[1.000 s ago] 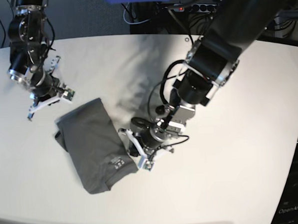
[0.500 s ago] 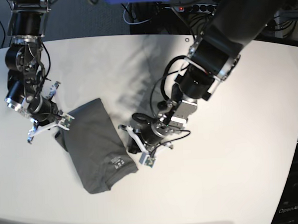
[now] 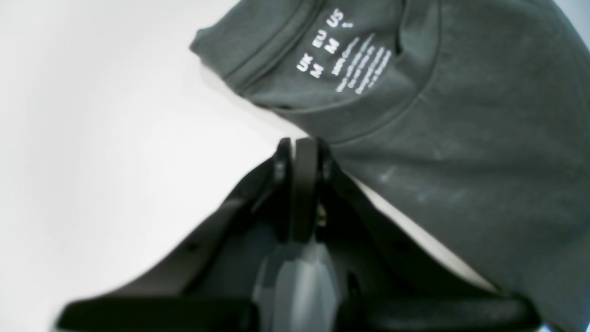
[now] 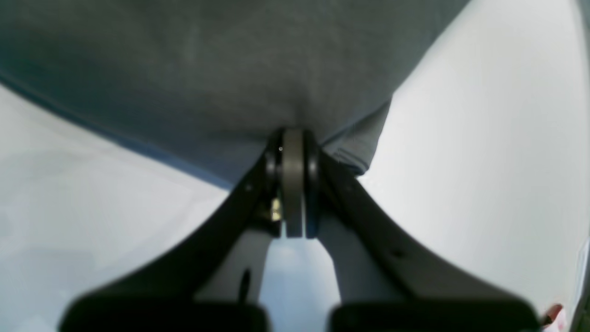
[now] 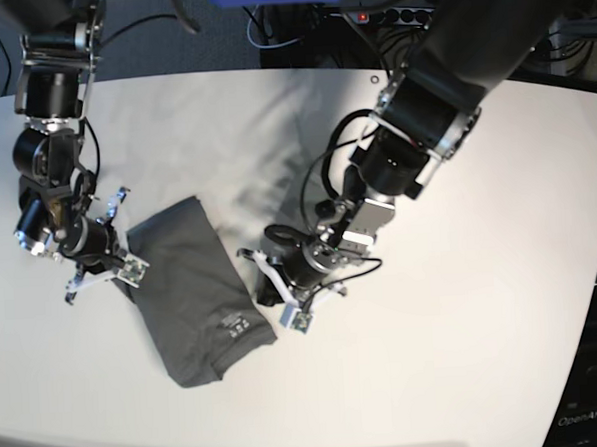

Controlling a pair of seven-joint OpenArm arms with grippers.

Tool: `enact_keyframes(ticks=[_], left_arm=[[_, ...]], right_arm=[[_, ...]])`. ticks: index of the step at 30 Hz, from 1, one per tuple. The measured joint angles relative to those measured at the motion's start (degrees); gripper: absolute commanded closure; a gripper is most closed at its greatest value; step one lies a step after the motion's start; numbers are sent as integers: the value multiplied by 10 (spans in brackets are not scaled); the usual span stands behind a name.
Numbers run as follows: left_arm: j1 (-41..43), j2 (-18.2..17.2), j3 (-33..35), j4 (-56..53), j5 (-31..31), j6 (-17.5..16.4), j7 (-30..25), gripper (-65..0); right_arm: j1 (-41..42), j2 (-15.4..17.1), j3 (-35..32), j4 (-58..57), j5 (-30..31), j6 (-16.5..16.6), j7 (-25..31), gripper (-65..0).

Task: Fold the T-shirt properly
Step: 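Hold the collar end with the left gripper and square the bundle, then release the folded shirt and lift both grippers away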

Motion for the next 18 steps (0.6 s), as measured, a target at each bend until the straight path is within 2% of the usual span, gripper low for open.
enact_keyframes(ticks=[3,10,15,18], left_arm=[[0,0,0,-1,0,0,-1,-19],[0,-12,-1,2,0,-9,0,-19],[-6,-14,-1,2,0,-7,5,-19],[-7,-26,-3,2,-2,-11,3,-19]], right_arm=[[-5,-8,2,1,1,0,0,0],[-43,-57,5,3,1,0,-1,0],[-90,-116,25,54,1,0,-5,0],[-101,-148,37,86,-1,0,-18,0]])
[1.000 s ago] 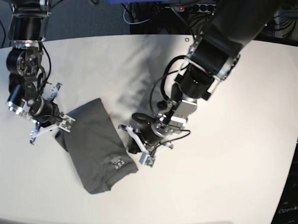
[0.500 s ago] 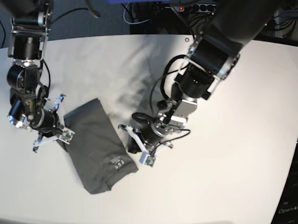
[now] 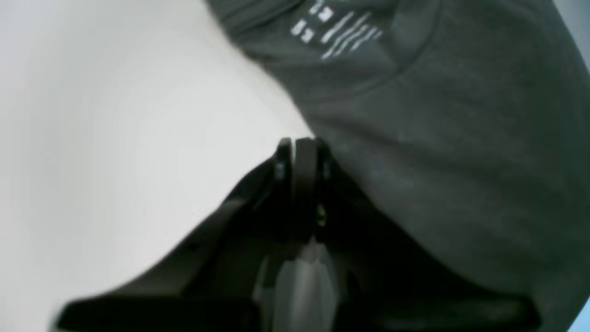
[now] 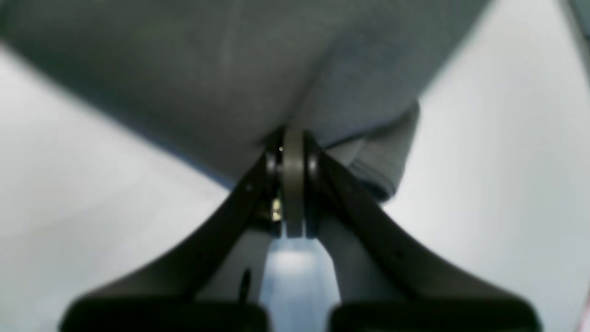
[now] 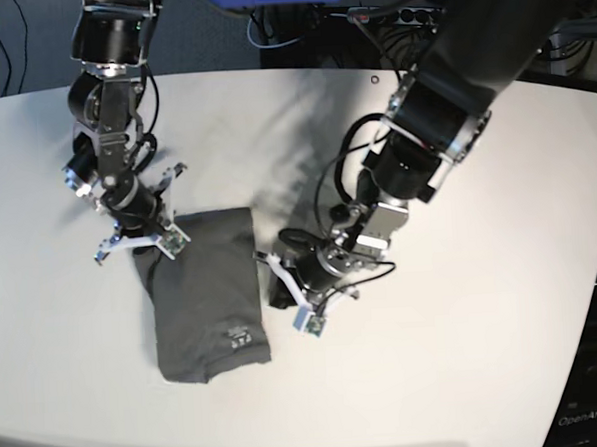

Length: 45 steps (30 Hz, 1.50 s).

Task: Fold the T-shirt properly

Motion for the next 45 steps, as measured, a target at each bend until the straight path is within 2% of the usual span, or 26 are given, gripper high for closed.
enact_keyframes(ticks=[3,7,12,17,23,27,29,31,32,35,38,41,45], left_arm=[[-3,-14,-1,0,-2,4,-1,-19],[-4,-18,-2,0,-2,6,-1,-19],[-3,-37,-2,1,-42,-1,-3,-19],[-3,-78,2,2,-113,-8,-3,-19],[3,-103,2,5,-120,-9,-10,-19],[43,-136,0,75,-120,-4,-10,-19],[74,-164,-2,160,-125,8,46,-19],[114,-202,-2,283,-122,19,148,-18],[140,-222,-2,349,-130,28,178,-18],[211,-273,6,516,-152,24,257,-18],[229,-288,-26,601,-159,13,283,-18],[247,-292,-88,644,-160,23,296,-18],[334,-318,-154,708,-153,19,348,-18]], right_arm=[[-5,-21,0,19,1,0,-31,0],[-31,-38,-3,45,2,0,-39,0],[-31,-35,-2,47,1,0,-37,0],[-30,0,-3,63,-1,0,-40,0],[-31,28,-3,76,0,0,-38,0],[-39,35,15,116,1,0,-38,0],[-56,35,25,137,-2,0,-39,0],[-89,33,35,160,2,0,-35,0],[-102,32,41,163,2,0,-38,0],[-134,26,64,183,0,0,-40,0],[-148,10,82,202,2,0,-33,0],[-167,5,84,220,1,0,-33,0],[-213,-11,110,244,17,0,-26,0]])
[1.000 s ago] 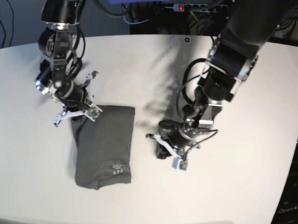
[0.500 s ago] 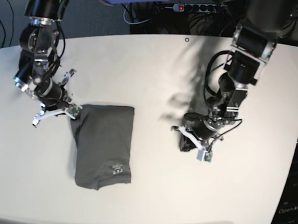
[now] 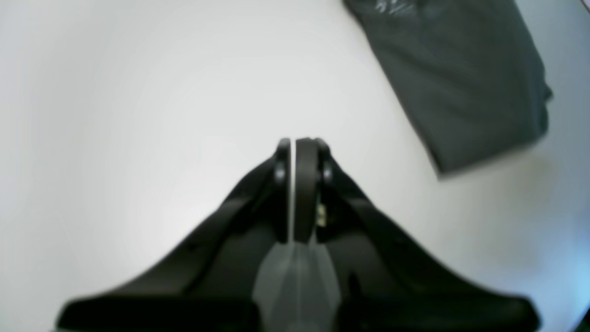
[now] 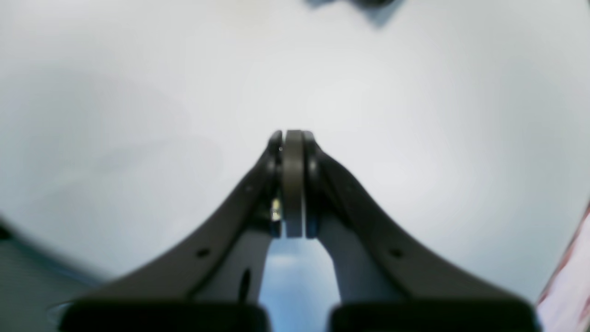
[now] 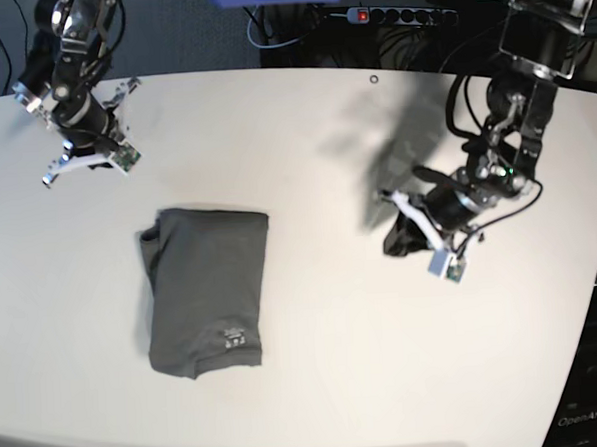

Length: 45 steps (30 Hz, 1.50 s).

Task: Fold the T-shirt properly

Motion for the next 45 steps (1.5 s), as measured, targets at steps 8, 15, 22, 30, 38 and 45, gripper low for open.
enact_keyframes(ticks=[8,15,22,30,38,45], left_arm=[[107,-71,-81,94,-2,0,-1,-18],[254,-108,-157,163,59,3,1,-18],[381,-104,-205,189,133,-2,-7,-18],[453,-104,-205,186,144,-4,-6,-18],[518,-110,-207,177,142,-4,-12,-18],[530,-108,-203,77,146,-3,-39,-19]], right_arm=[[-46,-67,94,-1,-2,0,80,0],[-108,-75,154,-2,76,0,150,0],[-175,-75,168,-6,166,2,157,0],[-189,-78,168,-98,179,2,162,0],[-185,-76,168,-241,181,2,233,0],[-152,-76,169,-385,181,2,278,0]])
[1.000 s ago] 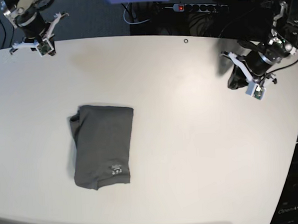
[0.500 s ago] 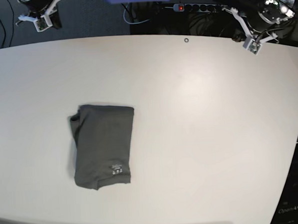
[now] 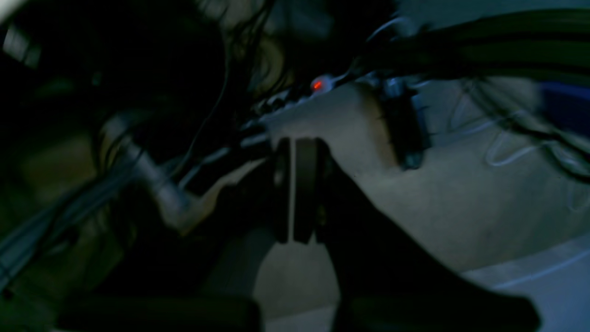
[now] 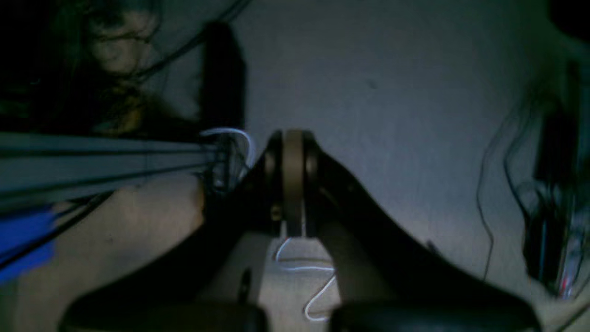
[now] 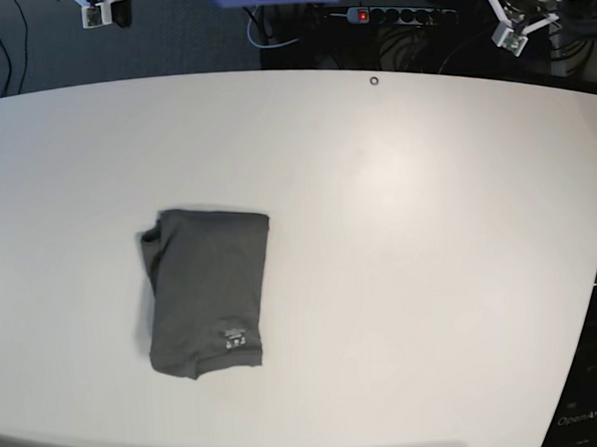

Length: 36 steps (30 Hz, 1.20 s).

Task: Fold the T-shirt properly

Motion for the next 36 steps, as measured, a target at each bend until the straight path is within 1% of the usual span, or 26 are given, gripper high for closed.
enact_keyframes(ticks=[2,4,5,7,8,10,11,12,14,16,18,21,23,26,28,29,31,32,33,36], left_arm=[[0,2,1,-34,-1,-2,-33,-19],[-8,1,12,-73,-2,-2,-58,-19],[-18,0,27,-95,0,3,-65,-19],[-51,2,63,-145,-1,0,-79,-19],[-69,4,84,-173,-3,-1,-100,-19],[-105,10,129,-231,-4,-1,-117,-19],[-121,19,147,-258,-2,2,-124,-19],[-134,28,164,-289,-4,3,-147,-19],[-160,43,194,-347,-4,-6,-165,-19],[-185,59,225,-402,-4,0,-190,-19],[-212,72,256,-456,-4,0,-216,-19],[-241,90,285,-512,-6,1,-247,-19],[-258,103,299,-548,-4,0,-259,-19],[-275,117,308,-593,-4,1,-274,-19],[-282,122,312,-617,-4,0,-298,-19],[-287,124,313,-631,-4,0,-301,-19],[-293,126,313,-654,-4,0,-320,-19],[-296,127,313,-664,-4,0,-320,-19],[-302,128,313,-675,-4,0,-322,-19],[-320,135,313,-707,-4,0,-340,-19]], right_arm=[[19,0,0,-44,0,0,13,0],[37,8,0,-95,3,0,25,0],[46,15,-1,-119,-2,0,18,0],[65,39,-1,-173,-1,0,21,0],[76,51,0,-203,2,0,26,0],[101,70,0,-264,-1,0,21,0],[111,78,0,-291,-1,0,19,0],[122,88,3,-321,1,0,31,0],[143,108,7,-379,0,0,56,0],[160,130,5,-440,2,0,83,0],[179,152,3,-505,0,0,97,0],[207,171,7,-581,-15,0,110,0],[223,178,7,-610,-14,0,111,0],[230,178,7,-608,-14,0,112,0],[230,177,5,-609,-15,0,113,0],[229,177,2,-610,-16,0,112,0],[228,176,-19,-610,-16,0,108,0],[230,176,-26,-613,-16,-1,108,0],[233,176,-30,-614,-16,-19,106,0],[246,176,-42,-631,-16,-60,110,0]])
